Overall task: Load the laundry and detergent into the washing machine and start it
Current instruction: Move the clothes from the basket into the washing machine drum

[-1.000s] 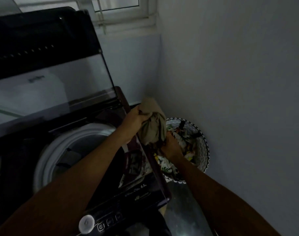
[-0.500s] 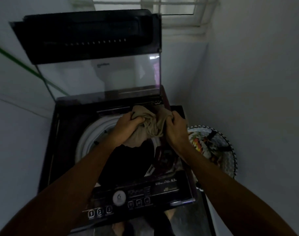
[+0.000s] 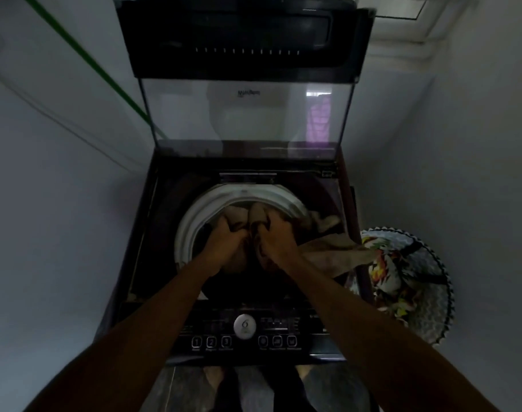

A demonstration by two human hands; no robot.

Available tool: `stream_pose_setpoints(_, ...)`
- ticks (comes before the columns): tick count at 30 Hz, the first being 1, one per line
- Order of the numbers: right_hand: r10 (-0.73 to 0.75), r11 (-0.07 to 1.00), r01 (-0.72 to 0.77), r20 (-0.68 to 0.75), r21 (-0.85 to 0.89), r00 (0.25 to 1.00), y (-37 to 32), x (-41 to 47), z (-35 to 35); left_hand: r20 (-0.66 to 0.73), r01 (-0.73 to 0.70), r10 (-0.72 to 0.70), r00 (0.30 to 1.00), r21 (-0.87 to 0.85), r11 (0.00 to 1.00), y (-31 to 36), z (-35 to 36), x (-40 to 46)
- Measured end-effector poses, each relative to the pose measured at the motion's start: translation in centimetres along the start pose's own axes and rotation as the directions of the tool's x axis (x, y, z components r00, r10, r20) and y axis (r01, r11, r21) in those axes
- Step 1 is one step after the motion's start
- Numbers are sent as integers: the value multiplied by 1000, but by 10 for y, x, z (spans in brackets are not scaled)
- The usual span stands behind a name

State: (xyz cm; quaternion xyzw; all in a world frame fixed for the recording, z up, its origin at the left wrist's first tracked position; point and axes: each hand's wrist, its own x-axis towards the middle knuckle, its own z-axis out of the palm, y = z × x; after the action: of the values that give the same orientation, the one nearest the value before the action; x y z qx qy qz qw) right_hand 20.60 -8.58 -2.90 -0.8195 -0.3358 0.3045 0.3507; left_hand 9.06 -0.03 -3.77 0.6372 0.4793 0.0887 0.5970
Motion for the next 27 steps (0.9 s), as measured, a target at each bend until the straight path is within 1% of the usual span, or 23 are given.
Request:
stream_pose_setpoints(3,20,998,-23,44,62,999,-2,2,15,0,89,-89,996,32,996,-13,-6,1)
stream_pose_setpoints(6,84,993,-92,110,76,990,5,4,26,96,158,-160,982,33,987,-25,-11,5)
stream_pose_setpoints(8,125,991,-130,116,37,985,15,5,32,179,154,-159,971,46,987,-33,-12,9)
stream_pose_setpoints(10,144,989,-148,115,30,983,23,3,35,214,99,-114,970,81,992,-42,-10,13)
stream_pose_setpoints(11,143,989,-147,116,26,983,26,2,35,191,81,-96,977,87,993,-46,-8,14)
stream_pose_setpoints(14,124,992,-123,115,-12,986,31,3,35,75,98,-107,991,116,988,-51,-5,16)
stream_pose_setpoints(16,102,995,-101,104,-15,989,30,6,33,41,86,-92,995,122,989,-45,-3,15)
stream_pose_setpoints(19,119,991,-121,38,51,992,25,5,20,22,46,-48,999,68,997,-19,9,7)
stream_pose_setpoints(21,107,988,-104,-26,114,994,20,1,9,24,0,-1,1000,12,1000,-3,23,2)
stream_pose_setpoints(24,43,988,-14,-186,151,982,14,-9,-16,29,-109,110,994,-21,994,13,52,2)
stream_pose_setpoints(27,-42,987,94,-358,129,933,25,-20,-50,61,-206,208,976,-35,978,29,88,2)
